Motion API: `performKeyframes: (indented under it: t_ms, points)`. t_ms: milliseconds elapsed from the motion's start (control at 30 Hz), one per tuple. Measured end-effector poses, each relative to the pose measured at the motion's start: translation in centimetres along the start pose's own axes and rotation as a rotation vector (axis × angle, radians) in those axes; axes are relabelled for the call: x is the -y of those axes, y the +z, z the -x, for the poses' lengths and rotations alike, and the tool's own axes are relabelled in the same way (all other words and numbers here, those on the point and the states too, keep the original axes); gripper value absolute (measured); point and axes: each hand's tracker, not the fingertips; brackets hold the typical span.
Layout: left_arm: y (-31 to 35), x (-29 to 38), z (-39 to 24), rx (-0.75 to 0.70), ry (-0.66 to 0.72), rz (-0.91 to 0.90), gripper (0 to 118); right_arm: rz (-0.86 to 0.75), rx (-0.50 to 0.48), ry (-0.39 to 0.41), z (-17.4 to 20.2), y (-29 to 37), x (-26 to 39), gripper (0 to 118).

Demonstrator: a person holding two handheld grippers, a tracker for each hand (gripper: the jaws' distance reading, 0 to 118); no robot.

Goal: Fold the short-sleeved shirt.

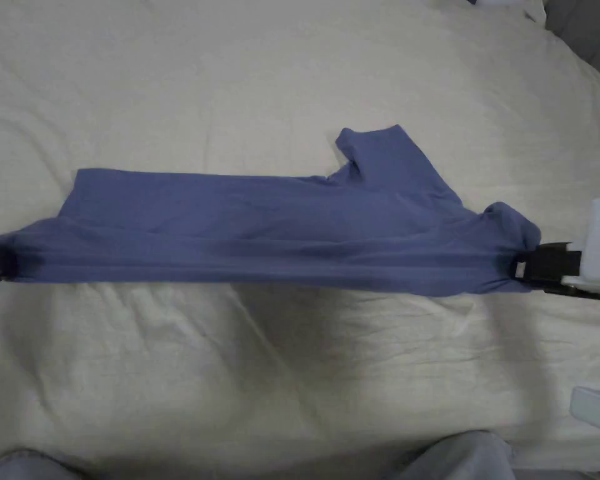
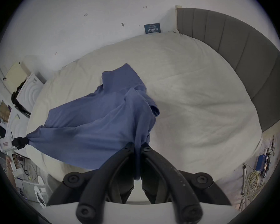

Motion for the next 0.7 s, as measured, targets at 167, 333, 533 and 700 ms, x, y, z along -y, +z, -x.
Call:
performKeyframes:
  t_ms: [167,333,533,700]
  points:
    - [-0.3,6.8,2.0,-0.041,0.033,0.079,7,0.064,0.011,-0.047,-1.1,-1.4,6.9,10]
    - [-2.0,11.1,3.3,-0.073,0.099,0.134,12,0.113,0.058,-0.072,-1.2,-3.8,10.6,14]
    - [0.8,8.6,2.0,-0.152,-0.023,-0.004,109,-0.072,0.142,-0.056,-0.6,0.8,7.7,93]
    - [6.1,4.7,-2.3,-0.152,-0.167,-0.365,115,-0.383,0.171,0.092,3.1,7.0,4.6,114]
